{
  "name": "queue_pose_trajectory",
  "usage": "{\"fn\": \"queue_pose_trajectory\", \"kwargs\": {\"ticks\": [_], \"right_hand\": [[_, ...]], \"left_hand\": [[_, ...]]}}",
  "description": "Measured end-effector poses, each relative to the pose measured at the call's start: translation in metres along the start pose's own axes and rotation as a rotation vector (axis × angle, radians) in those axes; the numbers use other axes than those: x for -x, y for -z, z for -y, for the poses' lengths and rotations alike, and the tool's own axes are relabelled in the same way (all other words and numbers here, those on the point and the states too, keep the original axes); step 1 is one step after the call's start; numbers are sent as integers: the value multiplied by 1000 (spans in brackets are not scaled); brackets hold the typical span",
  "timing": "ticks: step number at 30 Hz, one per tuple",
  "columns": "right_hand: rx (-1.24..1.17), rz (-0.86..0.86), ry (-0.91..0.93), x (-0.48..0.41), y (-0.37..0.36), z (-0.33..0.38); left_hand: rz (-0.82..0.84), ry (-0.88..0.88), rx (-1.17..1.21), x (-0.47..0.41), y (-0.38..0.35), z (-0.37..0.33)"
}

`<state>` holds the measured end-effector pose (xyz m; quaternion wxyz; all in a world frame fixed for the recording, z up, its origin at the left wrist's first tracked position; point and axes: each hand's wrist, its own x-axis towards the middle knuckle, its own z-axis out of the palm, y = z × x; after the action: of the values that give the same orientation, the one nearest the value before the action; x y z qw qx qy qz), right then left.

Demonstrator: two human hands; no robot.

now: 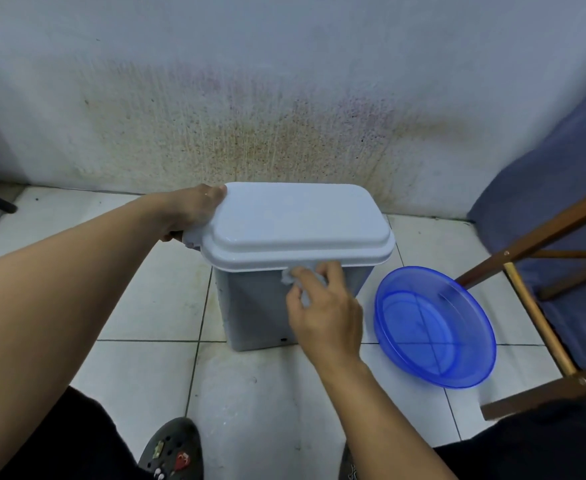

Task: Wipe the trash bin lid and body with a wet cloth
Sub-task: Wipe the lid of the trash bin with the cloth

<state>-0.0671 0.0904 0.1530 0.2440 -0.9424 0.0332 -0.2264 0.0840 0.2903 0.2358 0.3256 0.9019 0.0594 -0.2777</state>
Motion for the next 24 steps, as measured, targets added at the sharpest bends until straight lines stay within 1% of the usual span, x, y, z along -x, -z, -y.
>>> {"fn": "queue_pose_trajectory", "kwargs": {"ticks": [8, 14, 17, 24], "right_hand": [[69, -166, -303, -17, 26, -49], [85, -172, -474, -31, 36, -71], [71, -157, -456, -28, 34, -61], [-11, 1, -236, -4, 1, 14]], "left_hand": [[-18, -14, -7, -14, 0, 6], [-27, -3, -12, -23, 0, 12], [-35, -13, -17, -25, -1, 13], [-84, -20, -60, -25, -5, 16]]}}
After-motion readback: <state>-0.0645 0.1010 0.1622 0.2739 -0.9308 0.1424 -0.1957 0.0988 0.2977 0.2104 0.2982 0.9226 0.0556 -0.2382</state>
